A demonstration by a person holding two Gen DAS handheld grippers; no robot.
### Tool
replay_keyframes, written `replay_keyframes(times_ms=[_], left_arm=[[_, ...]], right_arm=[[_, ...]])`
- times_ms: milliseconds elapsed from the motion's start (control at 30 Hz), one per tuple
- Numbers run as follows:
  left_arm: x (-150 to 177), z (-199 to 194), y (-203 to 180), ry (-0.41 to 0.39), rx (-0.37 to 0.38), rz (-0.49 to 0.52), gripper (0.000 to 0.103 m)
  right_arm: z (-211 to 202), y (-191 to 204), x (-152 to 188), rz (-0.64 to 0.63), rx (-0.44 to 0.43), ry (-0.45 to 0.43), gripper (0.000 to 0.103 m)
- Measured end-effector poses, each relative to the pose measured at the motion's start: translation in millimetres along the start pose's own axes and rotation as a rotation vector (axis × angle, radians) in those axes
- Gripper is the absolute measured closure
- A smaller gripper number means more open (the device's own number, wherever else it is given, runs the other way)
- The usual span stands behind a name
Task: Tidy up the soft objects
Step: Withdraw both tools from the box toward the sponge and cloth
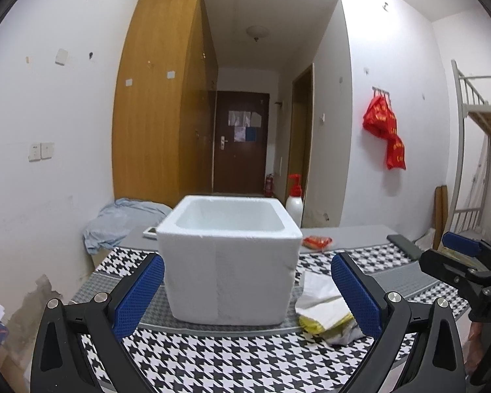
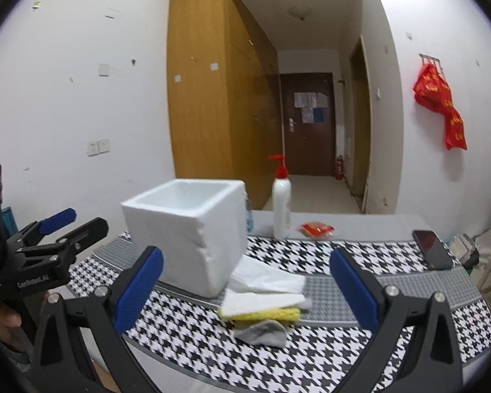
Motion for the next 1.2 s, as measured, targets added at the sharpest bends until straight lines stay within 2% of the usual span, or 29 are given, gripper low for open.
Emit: replay_keyframes(times_ms=[300, 533, 667, 867, 1200], left_arm=[[17, 24, 1, 0.057, 0.035, -0.019, 0.001], [30, 45, -12, 0.122, 0.074, 0.014, 0.001], [34, 57, -17, 0.156, 0.064, 0.032, 0.001], [37, 75, -30, 0.21, 0.114, 0.05, 0.001], [39, 91, -47, 0.247, 0.148, 0.091, 0.001]], right_arm=[[14, -4, 18, -0.008, -0.008, 0.032, 0.0], [30, -8, 28, -0.004, -0.029, 0.08, 0.0], [34, -18, 32, 0.016, -0.003, 0.092, 0.0], [46, -32, 38, 0.028, 0.021, 0.135, 0.0], [58, -44, 41, 0.045, 0.048, 0.179, 0.0]])
Point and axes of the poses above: each gripper's, at about its wrist camera, not at the fingertips, and z roughly the way its jaws point, y to its left, x to its underside, the point moved 6 cm from there along z, roughly the way its jaws point, and after that the axes turned 13 degrees about y, right-handed, at the moved point
